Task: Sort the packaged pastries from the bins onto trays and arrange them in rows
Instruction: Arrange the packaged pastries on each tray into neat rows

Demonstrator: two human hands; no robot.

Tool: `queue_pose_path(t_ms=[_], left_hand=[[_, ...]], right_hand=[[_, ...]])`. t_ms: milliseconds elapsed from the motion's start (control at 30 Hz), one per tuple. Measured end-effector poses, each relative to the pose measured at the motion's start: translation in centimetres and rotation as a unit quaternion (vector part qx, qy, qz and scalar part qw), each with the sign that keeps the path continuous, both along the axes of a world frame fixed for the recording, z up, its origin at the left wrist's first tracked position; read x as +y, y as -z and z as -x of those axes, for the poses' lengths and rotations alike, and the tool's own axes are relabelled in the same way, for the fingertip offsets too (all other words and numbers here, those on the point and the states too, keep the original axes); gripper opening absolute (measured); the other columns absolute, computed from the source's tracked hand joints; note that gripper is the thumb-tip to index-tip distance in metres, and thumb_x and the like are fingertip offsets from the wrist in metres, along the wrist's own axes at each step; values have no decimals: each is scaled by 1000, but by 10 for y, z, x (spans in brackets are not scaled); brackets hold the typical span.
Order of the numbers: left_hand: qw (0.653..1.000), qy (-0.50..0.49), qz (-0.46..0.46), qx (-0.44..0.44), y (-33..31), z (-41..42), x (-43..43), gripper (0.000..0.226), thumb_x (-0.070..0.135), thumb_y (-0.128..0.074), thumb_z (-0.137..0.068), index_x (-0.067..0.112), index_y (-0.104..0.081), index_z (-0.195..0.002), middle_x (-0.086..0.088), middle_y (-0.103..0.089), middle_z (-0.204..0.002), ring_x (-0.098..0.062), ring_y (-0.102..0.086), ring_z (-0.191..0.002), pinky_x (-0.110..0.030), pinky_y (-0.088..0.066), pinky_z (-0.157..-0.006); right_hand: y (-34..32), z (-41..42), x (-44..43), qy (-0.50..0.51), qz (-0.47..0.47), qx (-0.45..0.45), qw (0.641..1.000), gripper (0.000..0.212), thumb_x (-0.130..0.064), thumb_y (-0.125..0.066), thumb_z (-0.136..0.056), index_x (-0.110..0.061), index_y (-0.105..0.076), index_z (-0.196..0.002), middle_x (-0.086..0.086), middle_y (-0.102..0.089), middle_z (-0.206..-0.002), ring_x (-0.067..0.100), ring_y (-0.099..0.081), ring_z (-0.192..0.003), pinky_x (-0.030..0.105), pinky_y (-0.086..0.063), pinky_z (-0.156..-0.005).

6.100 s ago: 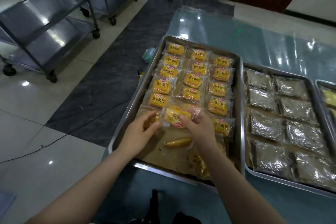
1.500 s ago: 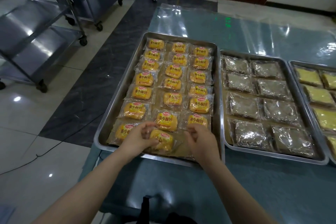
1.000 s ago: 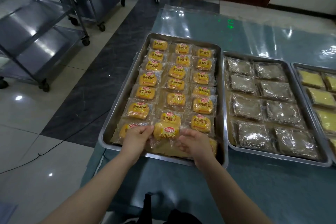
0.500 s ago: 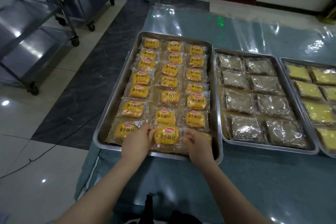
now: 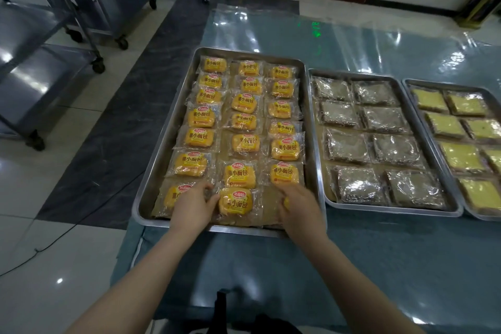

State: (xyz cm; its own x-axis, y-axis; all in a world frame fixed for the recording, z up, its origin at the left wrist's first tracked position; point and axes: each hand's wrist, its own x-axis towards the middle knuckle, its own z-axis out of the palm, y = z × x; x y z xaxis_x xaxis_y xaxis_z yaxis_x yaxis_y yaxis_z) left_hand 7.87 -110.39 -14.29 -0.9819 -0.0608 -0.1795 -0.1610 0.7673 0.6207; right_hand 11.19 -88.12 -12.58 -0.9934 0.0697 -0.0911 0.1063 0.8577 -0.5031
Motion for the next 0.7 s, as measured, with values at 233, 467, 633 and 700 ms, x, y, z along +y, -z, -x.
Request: queue_pose_path(t_ms=[233,467,633,700], left_hand=[[998,37,50,33,-6,-3,-7,26,24,-67,-84,21,-61,-109,6,-61,-83,-9,-52,-73,-23,-36,-57],[978,149,82,123,-4,-3,9,40,29,-66,-83,26,-56,-122,3,-50,-126,-14,-43,-117,-31,-36,-100],[954,252,140,86,4,12,26,65,49,-52,-89,32,-25,-146,1,-18,-156,-22,-8,-144,-40,-4,-115],[946,278,164,39,14,15,31,74,57,-43,-90,35,-4,-149,3,5,-158,-21,10,-144,-40,8,-112]], right_hand=[[-6,1,43,-109,-110,-81,985,48,-21,-62,-89,-20,-50,-136,-3,-46,-142,20,-41,-129,35,-32,-108],[-9,1,37,-149,-114,-107,976,50,-35,-61,-87,-23,-50,-135,-5,-47,-139,20,-44,-122,33,-35,-104],[-13,5,36,-124,-105,-128,978,66,-53,-64,-80,-26,-44,-137,-3,-46,-138,21,-43,-124,34,-36,-104],[-9,3,23,-96,-146,-130,976,76,-68,-58,-76,-24,-41,-137,-1,-45,-137,24,-42,-123,36,-37,-102]])
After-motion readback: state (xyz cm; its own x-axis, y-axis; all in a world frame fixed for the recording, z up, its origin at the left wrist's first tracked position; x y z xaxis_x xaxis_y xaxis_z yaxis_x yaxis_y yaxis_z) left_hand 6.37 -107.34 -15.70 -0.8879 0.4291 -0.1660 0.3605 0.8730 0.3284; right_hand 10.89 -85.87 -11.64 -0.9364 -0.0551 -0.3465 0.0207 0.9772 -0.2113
